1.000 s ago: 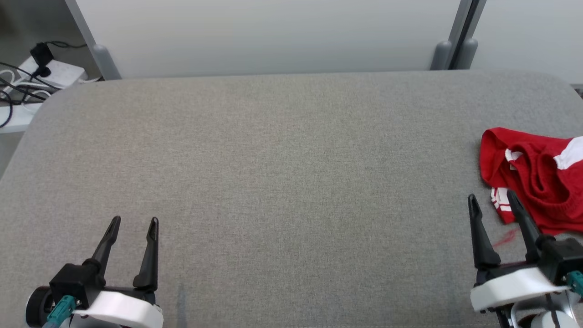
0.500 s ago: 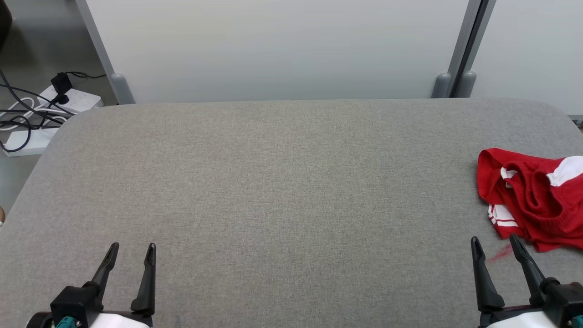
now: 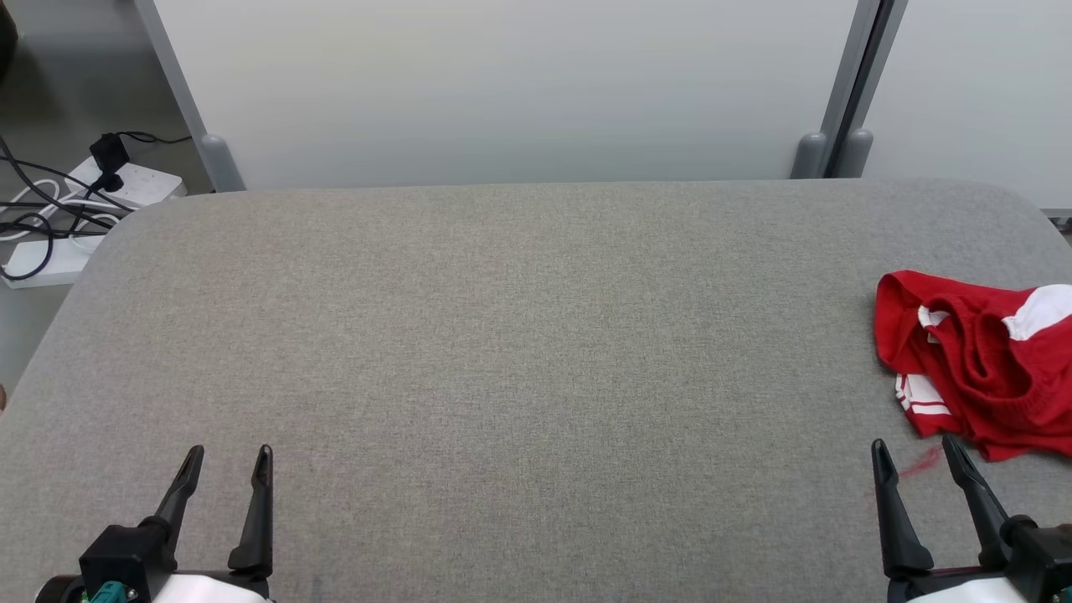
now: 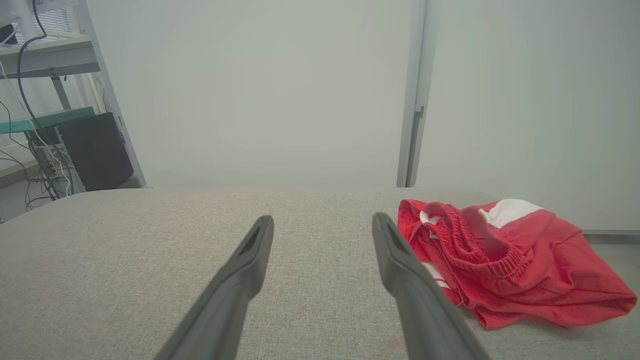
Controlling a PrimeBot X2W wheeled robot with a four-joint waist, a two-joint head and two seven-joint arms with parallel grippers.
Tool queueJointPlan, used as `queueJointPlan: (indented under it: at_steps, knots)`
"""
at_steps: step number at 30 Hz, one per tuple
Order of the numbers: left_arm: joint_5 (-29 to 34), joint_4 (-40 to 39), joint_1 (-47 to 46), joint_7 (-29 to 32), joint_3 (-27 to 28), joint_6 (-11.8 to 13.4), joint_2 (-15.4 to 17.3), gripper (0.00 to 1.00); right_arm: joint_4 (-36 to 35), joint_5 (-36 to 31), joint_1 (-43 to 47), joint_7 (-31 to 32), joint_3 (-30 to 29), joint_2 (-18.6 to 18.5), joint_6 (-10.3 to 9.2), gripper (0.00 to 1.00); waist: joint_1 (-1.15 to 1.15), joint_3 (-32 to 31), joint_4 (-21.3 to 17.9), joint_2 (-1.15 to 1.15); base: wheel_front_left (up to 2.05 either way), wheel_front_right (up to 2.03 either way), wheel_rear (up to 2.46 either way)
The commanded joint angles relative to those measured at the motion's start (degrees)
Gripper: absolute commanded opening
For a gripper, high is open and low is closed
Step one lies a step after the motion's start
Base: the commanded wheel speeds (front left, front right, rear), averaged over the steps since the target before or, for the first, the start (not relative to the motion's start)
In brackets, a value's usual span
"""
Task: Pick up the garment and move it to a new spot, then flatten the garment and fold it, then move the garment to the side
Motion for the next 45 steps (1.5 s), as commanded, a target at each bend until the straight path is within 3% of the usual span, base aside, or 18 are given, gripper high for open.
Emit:
queueJointPlan:
  at_steps: [1, 18, 19, 28, 33, 45]
  knots:
    - [-0.41, -1.25, -1.41, -0.16, 2.45, 0.38, 1.05, 1.00, -2.07, 0.49, -1.06, 0.06, 1.49, -0.66, 0.08, 1.00, 0.00, 0.01, -0.02, 0.00, 0.00, 0.00, 0.00]
    - [-0.77, -1.36, -1.49, -0.23, 2.10, 1.34, 0.93, 1.00, -2.24, 0.45, -1.17, 0.18, 1.60, -0.66, 0.08, 1.00, 0.00, -0.02, 0.24, 0.00, 0.00, 0.00, 0.00]
    - [-0.52, 0.10, 0.01, -0.01, -0.09, 0.84, -0.18, 0.00, -0.46, 0.07, 0.01, 0.06, 0.09, 0.03, 0.01, 0.00, 0.00, -0.01, 0.23, 0.00, 0.00, 0.00, 0.00]
    - [-4.03, 1.38, -0.30, 1.10, 0.60, 0.08, -1.74, 0.00, 1.09, 4.77, -0.39, 0.58, 0.27, -0.04, 0.00, 0.00, 0.12, -0.02, 0.15, 0.00, 0.00, 0.00, 0.00]
    - [-6.73, 1.61, -0.70, 1.91, 1.30, -0.50, -2.32, 0.00, 1.77, 8.45, -1.05, 1.08, 0.35, -0.30, 0.01, 0.00, 0.01, 0.16, 0.09, 0.00, 0.00, 0.00, 0.00]
    - [-13.18, 2.19, -1.72, 3.88, 2.99, -1.89, -3.73, 0.00, 3.12, 17.06, -2.47, 2.26, 0.47, -0.76, 0.01, 0.00, 0.00, 0.38, -0.07, 0.00, 0.00, 0.00, 0.00]
